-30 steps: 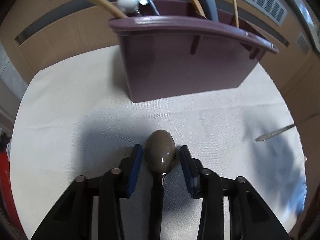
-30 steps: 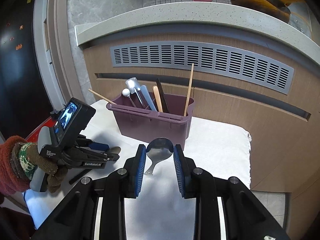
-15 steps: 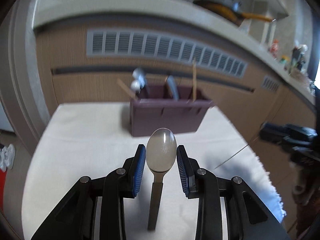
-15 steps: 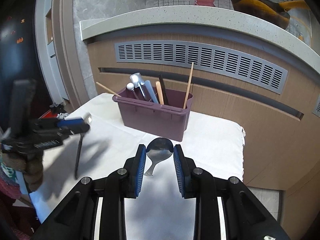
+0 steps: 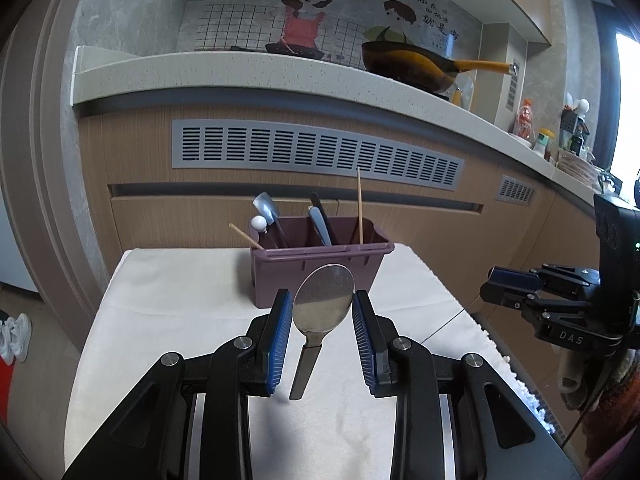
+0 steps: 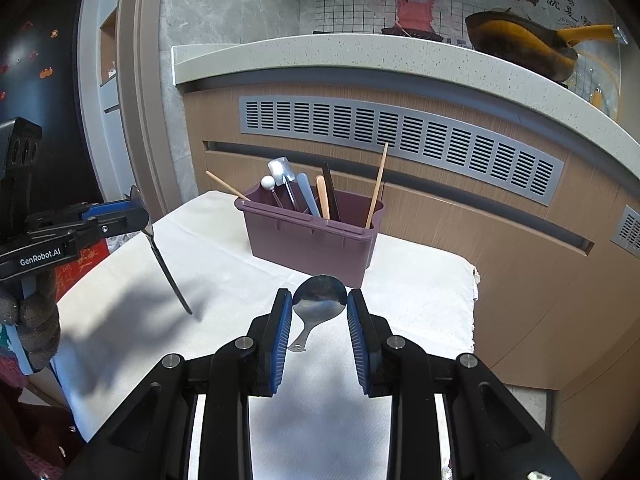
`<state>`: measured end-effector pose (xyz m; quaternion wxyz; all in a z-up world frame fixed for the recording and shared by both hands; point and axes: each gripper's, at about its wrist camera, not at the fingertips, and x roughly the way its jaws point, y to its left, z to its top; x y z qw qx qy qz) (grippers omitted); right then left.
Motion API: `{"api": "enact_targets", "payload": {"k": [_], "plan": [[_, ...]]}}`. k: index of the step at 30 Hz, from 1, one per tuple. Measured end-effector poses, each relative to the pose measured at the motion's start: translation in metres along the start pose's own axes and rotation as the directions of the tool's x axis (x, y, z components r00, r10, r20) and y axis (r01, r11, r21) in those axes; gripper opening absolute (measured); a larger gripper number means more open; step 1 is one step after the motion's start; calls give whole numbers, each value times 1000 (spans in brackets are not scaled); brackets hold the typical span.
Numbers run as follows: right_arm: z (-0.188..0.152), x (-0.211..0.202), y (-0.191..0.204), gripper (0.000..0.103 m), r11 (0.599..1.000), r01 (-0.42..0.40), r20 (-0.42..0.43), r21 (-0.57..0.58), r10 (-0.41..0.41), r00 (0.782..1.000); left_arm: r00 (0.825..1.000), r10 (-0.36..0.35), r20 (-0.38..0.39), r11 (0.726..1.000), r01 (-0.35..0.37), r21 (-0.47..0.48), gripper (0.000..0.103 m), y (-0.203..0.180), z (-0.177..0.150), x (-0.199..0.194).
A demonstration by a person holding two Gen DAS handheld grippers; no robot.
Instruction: Organize utensils
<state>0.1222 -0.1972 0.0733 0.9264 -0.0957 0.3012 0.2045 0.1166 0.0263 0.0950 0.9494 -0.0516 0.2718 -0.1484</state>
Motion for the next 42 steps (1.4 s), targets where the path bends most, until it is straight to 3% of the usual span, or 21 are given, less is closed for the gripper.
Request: {"api": "enact_targets", "payload": {"k": [6, 9, 12, 16, 18, 23, 28, 30, 34, 38, 40, 42], "plan": [[5, -3, -1, 26, 1000, -12, 11, 4, 12, 1000, 999, -20, 25, 1000, 20, -7, 32, -4, 10, -9], [18, -11, -2, 26, 999, -35, 34, 5, 35, 999, 996, -39, 82, 999, 38, 9, 32, -9, 32, -24], [44, -32, -1, 26, 999, -31, 121, -27, 34, 992, 987, -62, 148, 998, 59, 24, 32, -13, 59, -39], [98, -66, -2, 26, 998, 28, 284, -57, -10, 959, 970, -92, 223, 996, 89, 25, 32, -15, 110, -45], [124, -68, -6, 26, 998, 33, 298, -58, -14, 954, 966, -94, 242, 995, 97, 1, 32, -12, 129, -39], [161, -24, -21, 26, 998, 55, 210, -32, -47, 977, 963, -100, 249, 992, 117, -54, 32, 8, 150, 2], [156, 46, -40, 26, 999, 12, 90, 32, -15, 996, 973, -117, 198, 979, 146, -139, 32, 36, 144, 61], [151, 75, -43, 26, 999, 16, 37, 47, -18, 999, 983, -97, 159, 982, 121, -148, 32, 41, 137, 84], [138, 119, -46, 26, 997, 48, -62, 52, -45, 997, 993, -95, 73, 980, 106, -169, 32, 50, 120, 121], [125, 155, -53, 27, 994, 14, -147, 109, 2, 989, 996, -89, 7, 981, 89, -175, 32, 52, 106, 149], [120, 168, -57, 27, 990, 9, -165, 138, 14, 986, 993, -110, -33, 978, 102, -183, 35, 54, 101, 164], [115, 174, -61, 27, 987, -6, -170, 163, 34, 985, 990, -127, -63, 977, 114, -182, 46, 55, 97, 172]]}}
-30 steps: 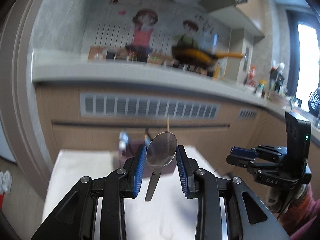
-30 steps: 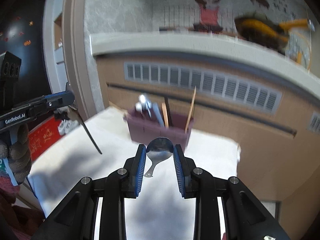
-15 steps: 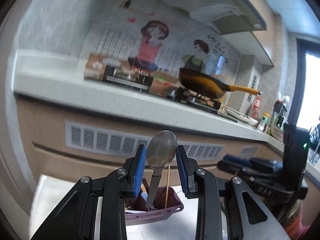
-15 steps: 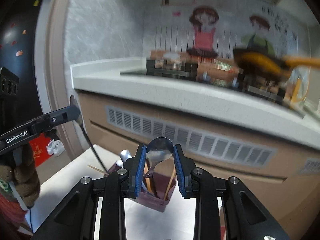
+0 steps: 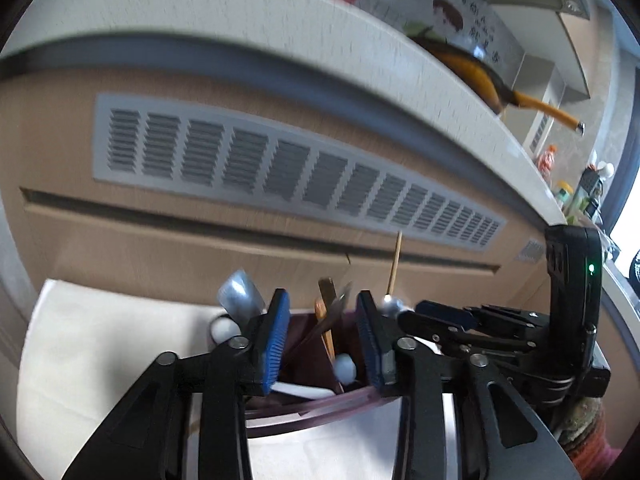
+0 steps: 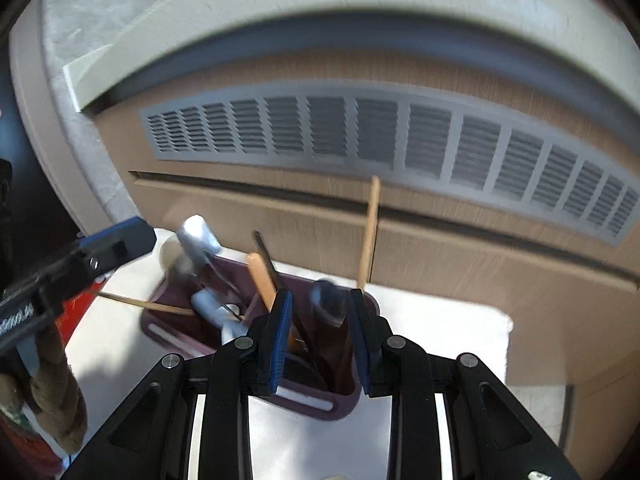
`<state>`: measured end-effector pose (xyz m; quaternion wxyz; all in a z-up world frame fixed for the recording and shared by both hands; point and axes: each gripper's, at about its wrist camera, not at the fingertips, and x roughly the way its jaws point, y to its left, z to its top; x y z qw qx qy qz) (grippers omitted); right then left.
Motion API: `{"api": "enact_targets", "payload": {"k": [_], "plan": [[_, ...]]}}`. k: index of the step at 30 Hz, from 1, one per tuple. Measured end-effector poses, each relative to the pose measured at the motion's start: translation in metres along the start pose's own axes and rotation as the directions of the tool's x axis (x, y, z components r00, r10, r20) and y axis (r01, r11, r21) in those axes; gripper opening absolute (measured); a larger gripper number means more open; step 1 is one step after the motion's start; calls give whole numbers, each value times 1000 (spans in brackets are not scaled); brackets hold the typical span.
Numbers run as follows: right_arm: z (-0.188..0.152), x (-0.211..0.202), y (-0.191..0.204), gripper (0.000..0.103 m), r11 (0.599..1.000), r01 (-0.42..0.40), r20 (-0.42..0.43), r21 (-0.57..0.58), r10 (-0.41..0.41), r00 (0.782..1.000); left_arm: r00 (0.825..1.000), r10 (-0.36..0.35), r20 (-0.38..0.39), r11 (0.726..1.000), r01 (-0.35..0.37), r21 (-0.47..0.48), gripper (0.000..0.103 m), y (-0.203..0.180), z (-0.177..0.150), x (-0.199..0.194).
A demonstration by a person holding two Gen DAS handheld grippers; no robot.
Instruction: Organize utensils
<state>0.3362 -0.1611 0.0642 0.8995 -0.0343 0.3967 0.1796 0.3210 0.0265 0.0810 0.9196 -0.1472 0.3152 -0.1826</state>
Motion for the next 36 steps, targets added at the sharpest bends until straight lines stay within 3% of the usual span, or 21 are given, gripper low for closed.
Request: {"api": "enact_targets", "payload": {"k": [3, 5, 7, 12, 14, 19, 24, 26, 29, 34, 36], "plan": [[-7, -6, -5, 27, 999, -22, 34, 28, 21, 999, 1000, 17, 21, 1000, -17, 3, 50, 0, -5, -7], [-17, -31, -6, 27, 999, -39, 113, 34, 35, 993, 998, 25, 60, 1000, -25, -4, 52, -3, -11, -26], [-37, -67, -5, 28, 998, -54, 231, 37, 44, 972, 990, 69, 120, 998, -68, -7, 55, -8, -22, -53], [-98, -124, 21, 44, 999, -38, 421, 15, 28, 907, 937, 240, 253, 965, -259, 45, 60, -33, -83, -109], [-126, -136, 34, 44, 1000, -12, 429, 13, 5, 903, 929, 277, 246, 952, -300, 57, 60, -40, -109, -121], [-184, -150, 53, 44, 999, -15, 386, 50, -5, 923, 939, 282, 198, 947, -306, 102, 60, -63, -170, -143], [-228, -148, 63, 44, 990, 23, 368, 140, -74, 927, 914, 324, 245, 933, -352, 78, 60, -73, -212, -164], [-244, -142, 64, 44, 981, 19, 334, 195, -85, 939, 918, 326, 224, 935, -348, 66, 60, -73, -223, -166], [-250, -131, 67, 44, 985, 62, 274, 160, -104, 956, 917, 363, 169, 915, -384, 122, 60, -76, -229, -160], [-245, -136, 69, 44, 985, 102, 300, 141, -141, 943, 908, 391, 151, 906, -409, 114, 60, -76, -231, -160], [-243, -138, 73, 44, 985, 121, 313, 123, -154, 937, 896, 417, 155, 893, -435, 112, 60, -77, -231, -161]]}}
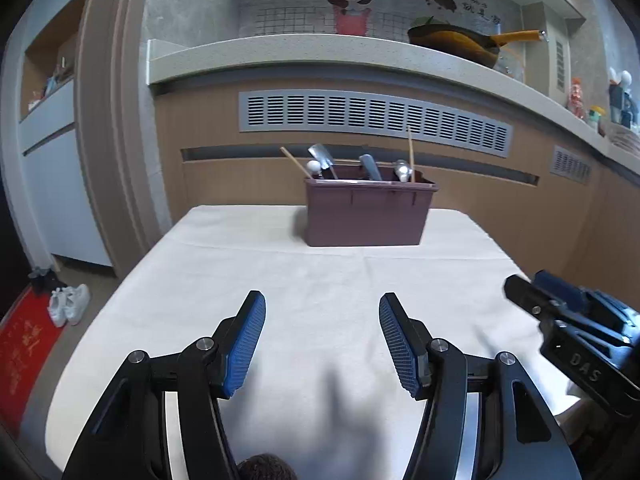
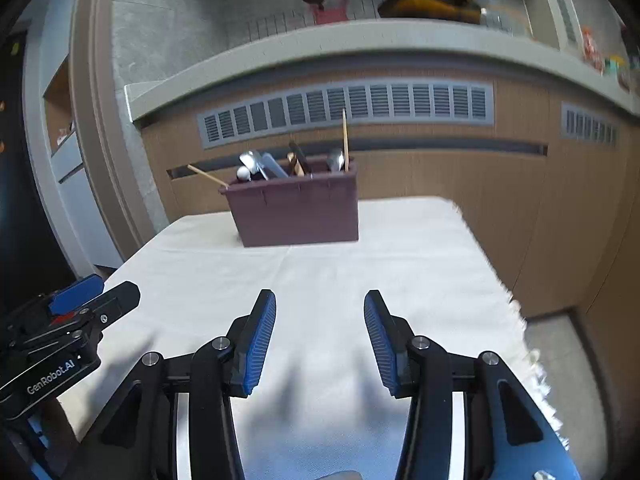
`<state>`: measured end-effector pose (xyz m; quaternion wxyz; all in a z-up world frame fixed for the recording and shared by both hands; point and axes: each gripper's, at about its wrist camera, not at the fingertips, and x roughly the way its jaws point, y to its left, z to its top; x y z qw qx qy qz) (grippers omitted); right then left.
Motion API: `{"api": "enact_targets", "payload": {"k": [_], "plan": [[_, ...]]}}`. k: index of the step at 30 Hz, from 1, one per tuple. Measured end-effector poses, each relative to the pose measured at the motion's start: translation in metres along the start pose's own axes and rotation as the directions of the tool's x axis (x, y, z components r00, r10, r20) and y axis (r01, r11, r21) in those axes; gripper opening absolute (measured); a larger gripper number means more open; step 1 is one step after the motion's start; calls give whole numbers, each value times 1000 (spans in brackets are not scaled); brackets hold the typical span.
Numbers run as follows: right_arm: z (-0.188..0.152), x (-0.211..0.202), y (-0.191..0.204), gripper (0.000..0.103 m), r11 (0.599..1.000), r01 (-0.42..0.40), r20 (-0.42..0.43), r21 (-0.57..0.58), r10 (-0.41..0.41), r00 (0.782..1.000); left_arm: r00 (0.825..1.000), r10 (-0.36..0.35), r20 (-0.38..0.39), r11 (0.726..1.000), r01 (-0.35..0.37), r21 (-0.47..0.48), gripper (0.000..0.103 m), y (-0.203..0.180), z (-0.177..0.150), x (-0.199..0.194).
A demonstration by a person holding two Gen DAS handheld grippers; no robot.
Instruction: Organize utensils
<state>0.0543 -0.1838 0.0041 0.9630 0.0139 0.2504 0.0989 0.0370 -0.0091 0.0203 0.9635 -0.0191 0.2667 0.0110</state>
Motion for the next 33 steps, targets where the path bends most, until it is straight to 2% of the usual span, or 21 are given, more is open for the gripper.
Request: {"api": "enact_targets", "payload": {"k": [33], "plan": [[4, -2, 0, 44, 1000, 4, -4, -28, -5, 1000, 1000, -6, -25, 1000, 6, 0, 60, -3, 1, 1]]}}
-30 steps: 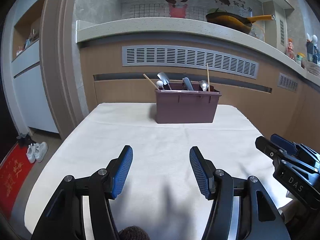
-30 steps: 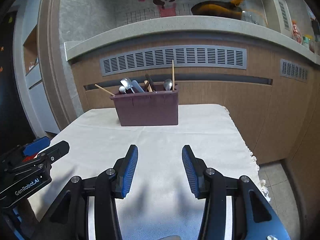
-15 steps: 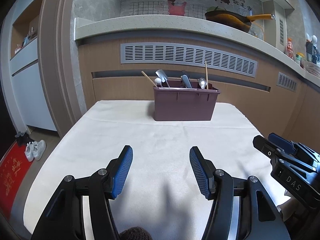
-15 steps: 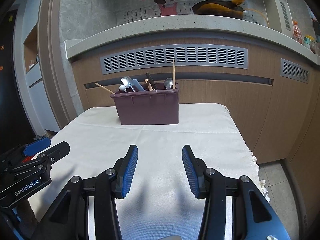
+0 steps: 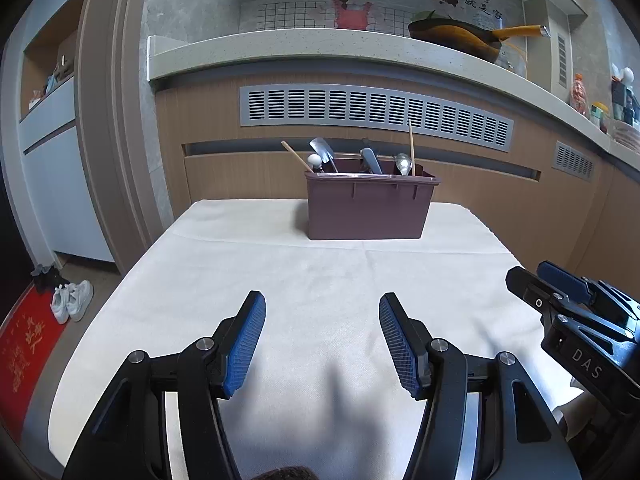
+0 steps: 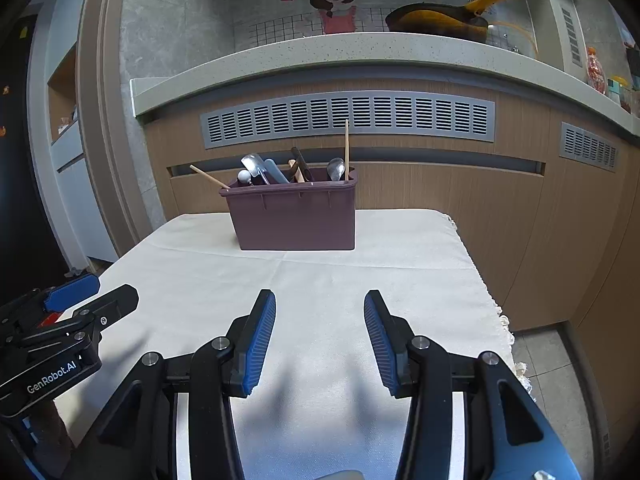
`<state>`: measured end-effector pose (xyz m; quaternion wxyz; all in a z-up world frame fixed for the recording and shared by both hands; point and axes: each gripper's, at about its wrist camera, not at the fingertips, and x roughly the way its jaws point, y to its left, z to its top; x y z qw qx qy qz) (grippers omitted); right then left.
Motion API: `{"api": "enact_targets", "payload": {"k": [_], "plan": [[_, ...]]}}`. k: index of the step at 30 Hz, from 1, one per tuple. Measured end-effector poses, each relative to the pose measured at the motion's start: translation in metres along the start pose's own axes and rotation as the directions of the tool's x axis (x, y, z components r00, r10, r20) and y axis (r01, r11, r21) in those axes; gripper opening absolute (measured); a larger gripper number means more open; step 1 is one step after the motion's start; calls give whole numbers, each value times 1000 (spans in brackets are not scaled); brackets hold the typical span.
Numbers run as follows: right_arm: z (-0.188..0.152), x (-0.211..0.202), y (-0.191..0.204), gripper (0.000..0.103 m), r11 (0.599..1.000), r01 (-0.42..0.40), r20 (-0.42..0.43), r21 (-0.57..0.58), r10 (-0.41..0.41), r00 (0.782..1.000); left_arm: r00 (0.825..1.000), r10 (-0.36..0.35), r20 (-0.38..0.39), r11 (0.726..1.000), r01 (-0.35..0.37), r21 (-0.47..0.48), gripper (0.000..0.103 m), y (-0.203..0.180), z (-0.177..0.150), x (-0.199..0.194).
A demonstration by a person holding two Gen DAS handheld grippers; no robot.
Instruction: Organize utensils
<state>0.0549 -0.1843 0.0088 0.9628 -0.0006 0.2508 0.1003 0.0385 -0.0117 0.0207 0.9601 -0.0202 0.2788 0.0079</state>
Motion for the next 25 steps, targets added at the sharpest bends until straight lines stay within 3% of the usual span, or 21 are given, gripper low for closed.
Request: {"api": "enact_targets", "payload": {"k": [25], "plan": [[0, -2, -4, 44, 1000, 5, 2, -14, -5, 1000, 1000, -21, -15, 1000, 21, -13, 60, -1, -2, 0]]}}
